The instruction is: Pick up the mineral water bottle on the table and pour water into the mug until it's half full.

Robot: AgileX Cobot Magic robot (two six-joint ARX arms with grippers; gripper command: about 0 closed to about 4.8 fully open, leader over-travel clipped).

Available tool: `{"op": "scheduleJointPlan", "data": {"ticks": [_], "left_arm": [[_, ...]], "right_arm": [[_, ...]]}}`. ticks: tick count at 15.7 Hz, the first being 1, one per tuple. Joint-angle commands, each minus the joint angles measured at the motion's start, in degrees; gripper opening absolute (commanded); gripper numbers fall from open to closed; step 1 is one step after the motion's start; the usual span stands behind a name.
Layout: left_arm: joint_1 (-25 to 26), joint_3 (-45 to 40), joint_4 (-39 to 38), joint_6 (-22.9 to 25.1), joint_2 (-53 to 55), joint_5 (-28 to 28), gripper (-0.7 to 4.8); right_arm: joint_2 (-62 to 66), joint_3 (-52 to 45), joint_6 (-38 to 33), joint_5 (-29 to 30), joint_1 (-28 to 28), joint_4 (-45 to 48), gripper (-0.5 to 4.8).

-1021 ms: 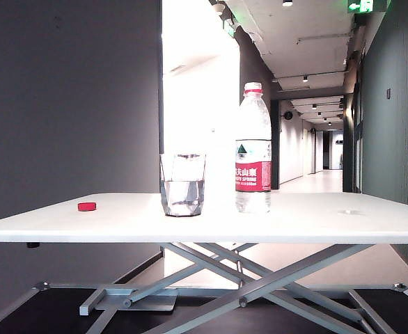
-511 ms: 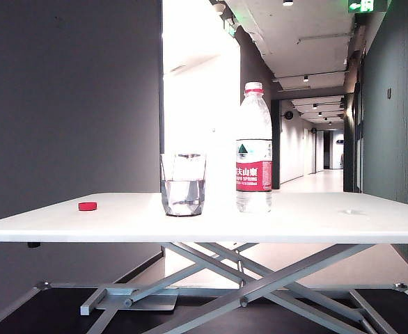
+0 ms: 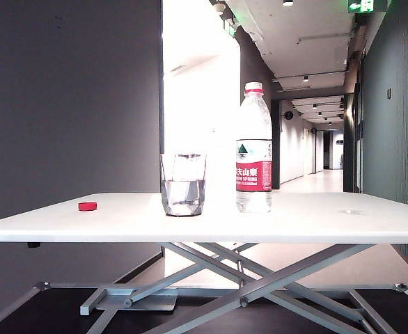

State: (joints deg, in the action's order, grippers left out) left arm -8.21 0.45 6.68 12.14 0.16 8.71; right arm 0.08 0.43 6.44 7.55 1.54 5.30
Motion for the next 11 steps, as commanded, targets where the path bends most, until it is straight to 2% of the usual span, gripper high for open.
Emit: {"op": "scheduleJointPlan", "data": {"ticks": [1, 11], "left_arm": [[0.5, 0.1, 0.7, -0.6, 0.0, 1.8, -0.06], [0.5, 0.1, 0.6, -0.6, 0.0, 1.8, -0.06]], "right_arm": [[-0.1, -0.1, -0.4, 0.0, 0.0, 1.0, -0.01], [-0.1, -0.1, -0.5, 0.0, 0.0, 0.7, -0.01]]}}
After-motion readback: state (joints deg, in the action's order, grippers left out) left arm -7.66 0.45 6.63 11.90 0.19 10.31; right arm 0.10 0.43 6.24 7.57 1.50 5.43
